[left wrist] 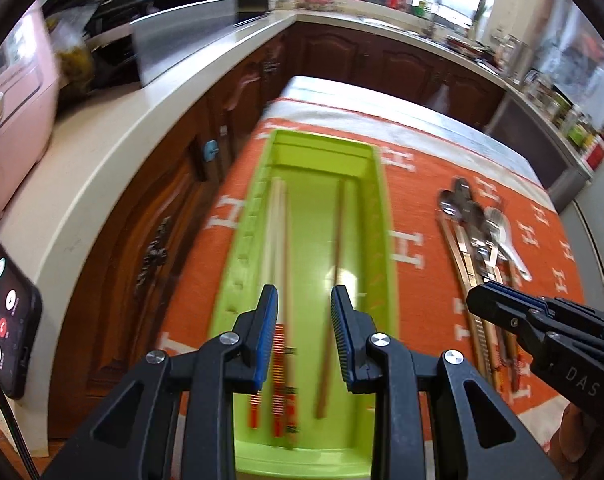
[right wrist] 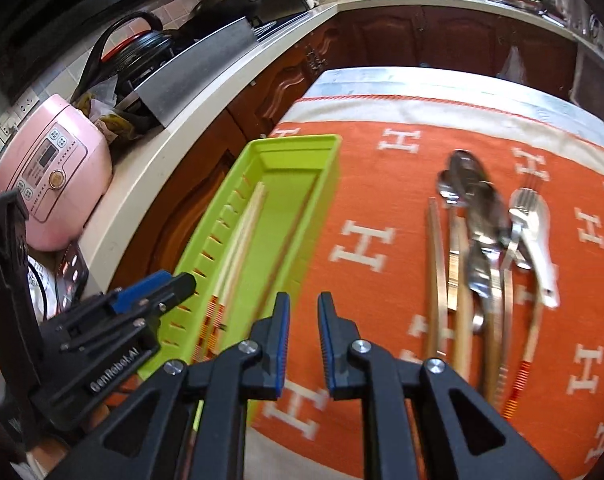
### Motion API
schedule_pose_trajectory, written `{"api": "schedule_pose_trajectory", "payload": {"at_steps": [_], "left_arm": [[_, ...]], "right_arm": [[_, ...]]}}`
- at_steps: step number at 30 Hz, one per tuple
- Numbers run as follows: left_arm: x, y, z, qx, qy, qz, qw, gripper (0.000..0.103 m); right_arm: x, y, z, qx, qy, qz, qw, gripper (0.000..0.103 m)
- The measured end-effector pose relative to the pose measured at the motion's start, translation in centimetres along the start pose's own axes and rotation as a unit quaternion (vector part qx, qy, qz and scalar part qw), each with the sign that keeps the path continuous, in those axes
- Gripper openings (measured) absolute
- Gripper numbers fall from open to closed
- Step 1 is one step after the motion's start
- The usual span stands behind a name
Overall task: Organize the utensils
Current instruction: 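Grasp a wooden chopstick with the left tool while the right tool grasps a red-banded chopstick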
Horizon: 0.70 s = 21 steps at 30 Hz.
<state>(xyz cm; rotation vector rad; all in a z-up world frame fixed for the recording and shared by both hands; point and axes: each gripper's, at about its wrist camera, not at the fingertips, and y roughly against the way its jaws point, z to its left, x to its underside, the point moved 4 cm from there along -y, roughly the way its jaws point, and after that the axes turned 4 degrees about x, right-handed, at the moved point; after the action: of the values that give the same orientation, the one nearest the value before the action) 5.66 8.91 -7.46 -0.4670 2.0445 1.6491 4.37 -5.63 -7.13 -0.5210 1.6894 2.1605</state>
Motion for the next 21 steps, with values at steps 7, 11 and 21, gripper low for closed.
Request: {"api": "schedule_pose_trajectory", "payload": {"at_steps": [7,11,21], "left_arm": [[0.3,0.2,-5.7,0.041,-0.051,-0.007,0.9978,0.04],[0.6,-0.3,-8.8,0.084,-0.06,0.012,0.9946,0.04],[3.4,-4.1,-14.2,0.133,-0.067,0.079,0.9857,0.017]], "right_arm": [[2.0,3.6,-4.8,0.046,-0.004,-0.031,0.998,0.014],[2.8,4.9,-7.5,0.06,-0.026,-0.04,0.997,0.014],[5.1,5.2,-13.2,0.071,-0.078,-0.042,0.994,0.014]]}}
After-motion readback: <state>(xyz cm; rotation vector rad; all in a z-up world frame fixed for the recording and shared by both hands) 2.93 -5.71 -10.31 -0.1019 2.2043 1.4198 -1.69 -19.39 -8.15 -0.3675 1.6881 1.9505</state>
